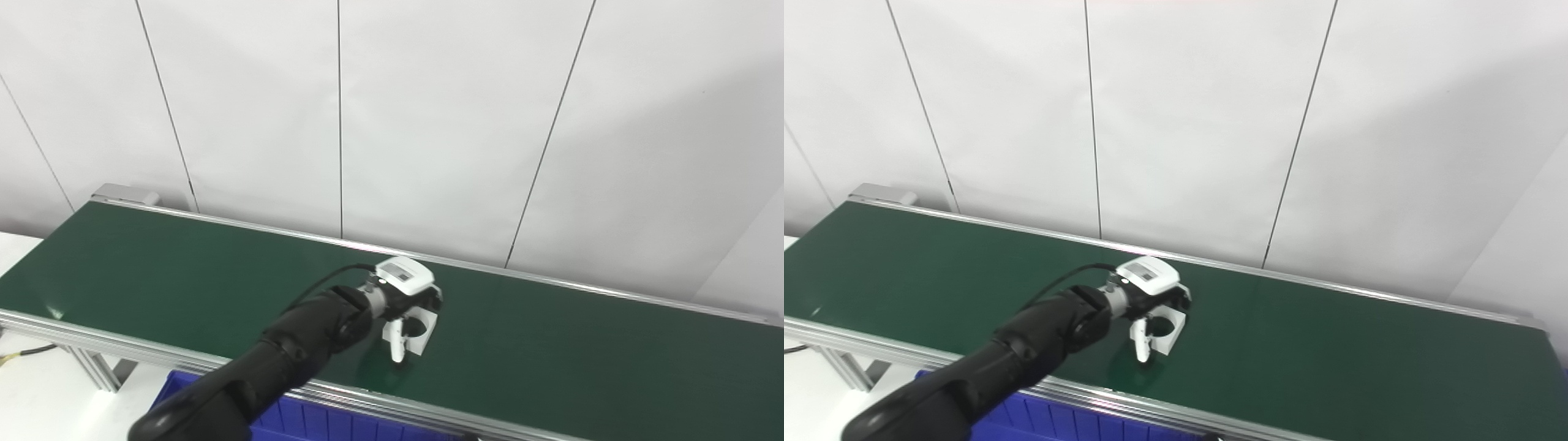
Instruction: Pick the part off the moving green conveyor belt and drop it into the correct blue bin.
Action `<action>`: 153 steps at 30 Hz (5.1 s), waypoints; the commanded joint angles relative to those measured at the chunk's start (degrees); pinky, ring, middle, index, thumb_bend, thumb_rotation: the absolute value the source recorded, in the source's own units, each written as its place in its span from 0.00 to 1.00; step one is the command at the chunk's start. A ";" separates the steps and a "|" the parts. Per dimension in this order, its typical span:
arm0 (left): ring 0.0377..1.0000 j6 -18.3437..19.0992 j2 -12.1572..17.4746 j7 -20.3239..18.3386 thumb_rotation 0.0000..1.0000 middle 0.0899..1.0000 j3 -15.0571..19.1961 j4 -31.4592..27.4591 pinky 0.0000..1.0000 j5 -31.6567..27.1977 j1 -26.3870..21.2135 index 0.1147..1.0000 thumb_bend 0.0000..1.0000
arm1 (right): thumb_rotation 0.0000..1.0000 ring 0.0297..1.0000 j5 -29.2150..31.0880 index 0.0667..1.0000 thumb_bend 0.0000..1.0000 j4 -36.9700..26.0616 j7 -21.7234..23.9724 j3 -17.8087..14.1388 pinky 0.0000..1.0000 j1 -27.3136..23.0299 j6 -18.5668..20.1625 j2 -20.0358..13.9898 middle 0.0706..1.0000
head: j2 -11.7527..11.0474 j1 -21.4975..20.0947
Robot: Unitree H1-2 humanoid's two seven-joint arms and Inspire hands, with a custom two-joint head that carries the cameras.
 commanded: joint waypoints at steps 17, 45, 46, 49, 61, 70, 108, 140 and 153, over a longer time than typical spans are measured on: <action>0.37 2.80 2.27 -0.88 0.00 0.39 -0.13 -4.66 0.22 -0.26 -3.79 0.46 0.50 | 0.41 0.78 0.25 0.82 0.94 -1.05 -0.88 0.44 0.71 -1.20 -2.08 0.59 0.90 | -0.23 0.32; 0.37 20.82 9.11 -29.88 0.00 0.44 11.53 -56.85 0.22 -3.62 11.03 0.43 0.50 | 0.40 0.79 2.93 0.84 0.93 -1.81 3.65 -2.07 0.73 -1.61 -2.07 -0.35 0.90 | 3.40 4.25; 0.38 21.17 9.29 -30.68 0.00 0.45 11.96 -58.34 0.22 -3.47 11.82 0.43 0.50 | 0.40 0.79 2.99 0.84 0.93 -1.95 4.00 -2.35 0.73 -1.58 -2.07 -0.32 0.90 | 3.40 4.25; 0.38 22.35 9.55 -32.01 0.00 0.45 13.62 -62.82 0.22 -3.99 15.10 0.42 0.50 | 0.41 0.79 3.33 0.84 0.93 -2.83 5.09 -3.34 0.73 -1.36 -2.07 -0.27 0.90 | 5.05 5.13; 0.34 24.71 9.31 -32.52 0.00 0.42 18.49 -74.20 0.31 -3.46 29.21 0.50 0.49 | 0.37 0.80 5.16 0.84 0.92 -8.58 9.82 -7.61 0.74 0.31 -2.07 0.14 0.91 | 10.76 7.25; 0.37 23.31 8.86 -30.29 0.00 0.46 20.15 -76.33 0.21 -2.50 36.13 0.42 0.50 | 0.36 0.80 5.91 0.84 0.91 -10.88 12.19 -9.38 0.74 0.48 -2.04 0.87 0.91 | 14.14 7.46; 0.34 13.08 9.25 -12.72 0.00 0.40 16.31 -62.79 0.30 4.24 47.59 0.49 0.49 | 0.35 0.80 4.03 0.83 0.90 -13.12 13.06 -10.65 0.74 1.72 -2.00 2.62 0.91 | 13.38 6.37; 0.58 11.94 10.27 -12.65 0.27 0.62 15.25 -65.62 0.51 6.54 47.98 0.59 1.00 | 0.38 0.79 3.04 0.84 0.90 -12.26 12.72 -10.59 0.74 1.65 -2.03 2.67 0.90 | 12.25 5.59; 0.70 23.62 -0.36 -24.41 0.32 0.74 23.18 -81.68 0.65 -38.42 53.78 0.76 1.00 | 0.38 0.80 3.28 0.83 0.92 -10.50 12.76 -10.72 0.73 1.22 -2.06 2.23 0.90 | 10.66 4.35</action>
